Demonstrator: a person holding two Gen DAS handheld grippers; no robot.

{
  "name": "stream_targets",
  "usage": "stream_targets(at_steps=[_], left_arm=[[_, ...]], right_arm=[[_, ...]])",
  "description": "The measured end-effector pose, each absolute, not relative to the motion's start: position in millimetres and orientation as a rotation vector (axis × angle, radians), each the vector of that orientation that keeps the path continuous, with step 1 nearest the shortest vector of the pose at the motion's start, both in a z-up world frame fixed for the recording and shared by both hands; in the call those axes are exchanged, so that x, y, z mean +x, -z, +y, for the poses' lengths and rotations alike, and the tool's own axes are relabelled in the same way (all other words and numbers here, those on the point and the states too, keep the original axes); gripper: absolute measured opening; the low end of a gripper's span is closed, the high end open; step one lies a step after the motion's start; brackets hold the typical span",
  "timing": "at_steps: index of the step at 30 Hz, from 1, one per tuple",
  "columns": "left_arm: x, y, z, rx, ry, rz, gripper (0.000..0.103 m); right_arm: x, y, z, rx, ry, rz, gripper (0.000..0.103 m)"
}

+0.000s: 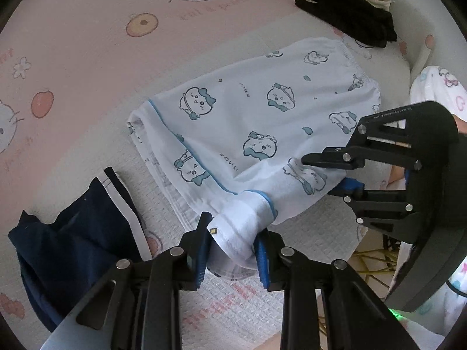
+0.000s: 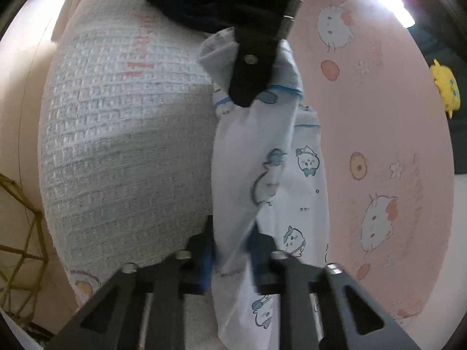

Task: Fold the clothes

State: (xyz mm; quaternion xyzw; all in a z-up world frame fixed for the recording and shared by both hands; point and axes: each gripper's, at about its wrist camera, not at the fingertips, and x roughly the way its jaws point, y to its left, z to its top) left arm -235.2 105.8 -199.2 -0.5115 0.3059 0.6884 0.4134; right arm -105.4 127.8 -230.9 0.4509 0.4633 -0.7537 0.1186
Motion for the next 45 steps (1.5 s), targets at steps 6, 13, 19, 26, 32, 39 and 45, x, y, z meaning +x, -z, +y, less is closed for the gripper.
stream_targets(at_steps=[6, 13, 19, 26, 32, 39, 45], left_arm=[[-254.2, 191.2, 98.4, -1.328, -1.769, 0.659, 0.025], [-277.7, 171.7, 101.8, -1.355, -1.800, 0.535, 0.025], [-293.1, 169.6, 122.1, -1.351, -1.817, 0.555, 0.025], [-312.6, 177.3, 134.7, -1.376, -1.841, 0.556, 0.025], [-330.7, 185.8, 140.6, -1.405, -1.867, 0.563, 0.022], [-351.5, 201.3, 143.7, -1.450, -1.917, 0.573, 0.022], [-361.3, 222.4, 147.4, -1.512, -1.943, 0.559, 0.022]], right_arm=[[-125.4, 199.1, 155.9, 1.339, 2.352, 1.051, 0.014], [-162.2, 172.9, 189.8, 1.336, 2.463, 0.741, 0.014], [-186.0, 174.3, 208.6, 1.346, 2.503, 0.581, 0.014], [-220.1, 179.9, 220.2, 1.374, 2.529, 0.471, 0.010], [-261.9, 196.3, 232.3, 1.441, 2.526, 0.310, 0.004], [-294.5, 211.7, 242.1, 1.496, 2.510, 0.222, 0.004], [-306.8, 232.2, 257.2, 1.563, 2.478, 0.037, 0.004]])
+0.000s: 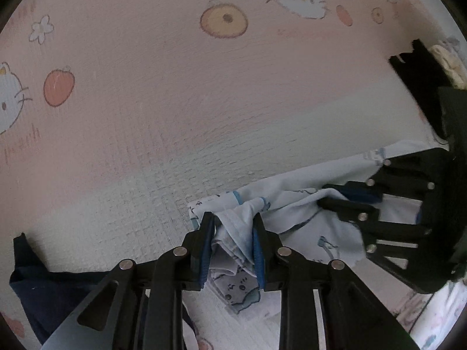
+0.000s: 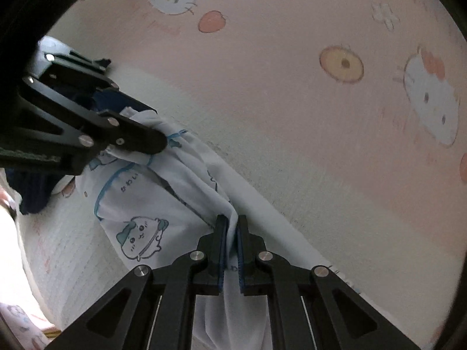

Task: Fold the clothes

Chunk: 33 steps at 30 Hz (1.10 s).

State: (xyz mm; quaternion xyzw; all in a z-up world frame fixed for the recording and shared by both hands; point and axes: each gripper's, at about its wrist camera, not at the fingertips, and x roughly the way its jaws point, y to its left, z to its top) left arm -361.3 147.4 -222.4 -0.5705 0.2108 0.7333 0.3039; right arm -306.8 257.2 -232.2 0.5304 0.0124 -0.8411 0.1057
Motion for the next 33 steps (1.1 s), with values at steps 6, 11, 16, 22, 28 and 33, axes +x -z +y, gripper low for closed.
stream_targets(at_steps=[6, 11, 16, 22, 28, 33], left_arm=[[-365.8, 237.8, 148.5, -1.566, -1.975, 0.536, 0.025], [-360.2, 241.4, 156.9, -1.541, -1.972, 0.641, 0.026], [-359.0, 237.3, 147.9, -1.548, -2.087, 0.652, 0.063], [-365.1, 219.2, 111.0, -1.704, -2.162, 0.257, 0.072], [-339.7, 196.1, 128.8, -1.638, -2.199, 0.357, 0.072], [-305.9, 178.4, 158.1, -1.523, -2.135, 0.490, 0.072]], right_arm=[[-322.8, 236.2, 276.8, 1.584, 2.466, -0.218, 0.004], [-320.0, 232.9, 268.1, 1.604, 2.534, -0.111, 0.031], [-295.7, 225.7, 278.0, 1.655, 2.563, -0.123, 0.056], [-281.2, 206.4, 296.8, 1.639, 2.620, -0.200, 0.060], [-231.2, 171.5, 326.5, 1.545, 2.734, -0.268, 0.063], [-194.5, 160.4, 355.0, 1.479, 2.794, -0.527, 0.063]])
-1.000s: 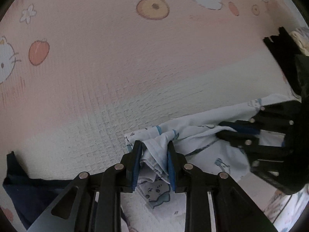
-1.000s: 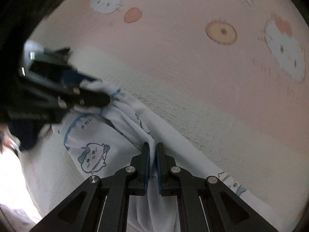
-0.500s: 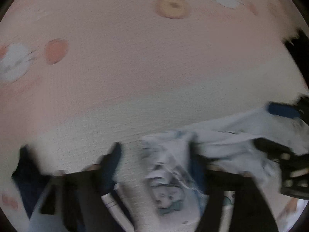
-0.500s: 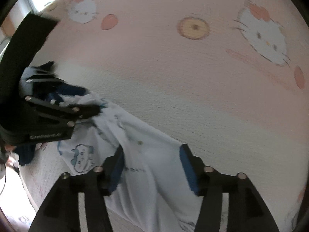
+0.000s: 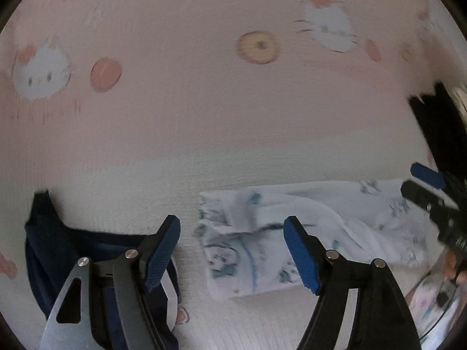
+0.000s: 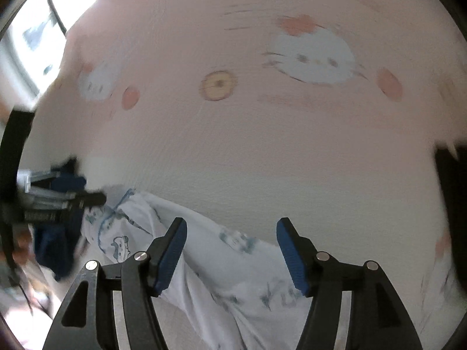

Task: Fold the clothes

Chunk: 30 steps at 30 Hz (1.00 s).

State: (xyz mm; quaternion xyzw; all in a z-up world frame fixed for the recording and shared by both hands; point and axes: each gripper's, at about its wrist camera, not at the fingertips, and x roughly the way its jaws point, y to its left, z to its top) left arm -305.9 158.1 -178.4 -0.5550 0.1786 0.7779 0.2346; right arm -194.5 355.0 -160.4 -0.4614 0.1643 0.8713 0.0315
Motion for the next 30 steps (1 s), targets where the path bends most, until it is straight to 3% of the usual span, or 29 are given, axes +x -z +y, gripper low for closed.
stream_targets(at_steps=[4, 9, 15, 20, 25, 30], left_arm=[[-282.8, 173.1, 175.6, -1.410, -2.106, 0.612, 0.072], [-257.3, 174.7, 187.0, -1.343, -2.061, 0.657, 0.072], [-221.2, 172.1, 189.8, -1.202, -2.026, 0.756, 0.072], [-184.9, 166.5, 201.2, -0.944, -2.030, 1.010, 0.072], [-163.8, 184.7, 218.5, -0.750, -1.941, 1.255, 0.072], [-144.4, 201.1, 232.2, -0.630, -1.838, 1.393, 0.072]], right_arm=[[-181.1, 145.9, 364.3, -1.381, -2.670, 0.569, 0.064], [-163.2, 118.0, 360.5, -1.393, -2.673, 0.424, 0.070], [-143.0, 112.0, 339.3, -1.466, -2.656, 0.095, 0.070], [-119.5, 111.5, 323.2, -1.484, -2.669, -0.200, 0.070], [-103.7, 122.8, 303.7, -1.578, -2.596, -0.666, 0.070], [-94.3, 139.2, 292.8, -1.629, -2.565, -0.889, 0.070]])
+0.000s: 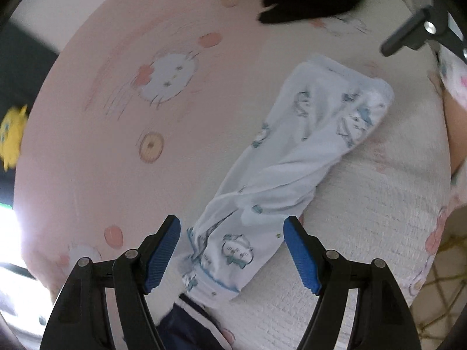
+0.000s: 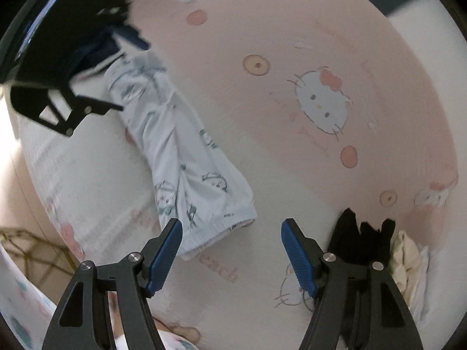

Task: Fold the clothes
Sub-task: 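Grasp the elastic pants cuff with the right gripper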

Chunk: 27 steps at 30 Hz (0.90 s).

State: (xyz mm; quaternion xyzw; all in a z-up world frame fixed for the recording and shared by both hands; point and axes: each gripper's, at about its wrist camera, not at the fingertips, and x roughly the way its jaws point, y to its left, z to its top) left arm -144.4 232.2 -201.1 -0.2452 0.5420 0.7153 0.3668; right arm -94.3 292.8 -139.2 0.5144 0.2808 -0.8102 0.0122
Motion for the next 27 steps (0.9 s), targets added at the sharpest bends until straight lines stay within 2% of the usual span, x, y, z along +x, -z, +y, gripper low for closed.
stream_targets(at_steps=[3, 8, 13, 19, 27], left_arm=[[-137.7, 209.0, 239.0, -0.568, -1.778, 1.445, 0.072], [-133.9, 222.7, 252.9, -0.477, -1.707, 1.531, 0.072], [-140.5, 232.9, 266.0, -0.487, -1.624, 1.518, 0.072], [-149.1, 234.3, 271.4, -0.469, -1.559, 1.459, 0.072], [-157.3, 248.6, 274.4, -0.495, -1.493, 1.478, 0.072]], right_arm=[[-87.2, 152.1, 284.9, 1.575, 2.425, 0.993, 0.070], [-72.7, 182.7, 269.5, 1.477, 2.216, 1.309, 0.070], [-66.5, 210.5, 261.5, 1.405, 2.059, 1.514, 0.070], [-67.6, 236.0, 259.7, 1.358, 1.983, 1.606, 0.070], [-74.5, 261.0, 265.3, 1.345, 1.955, 1.672, 0.069]])
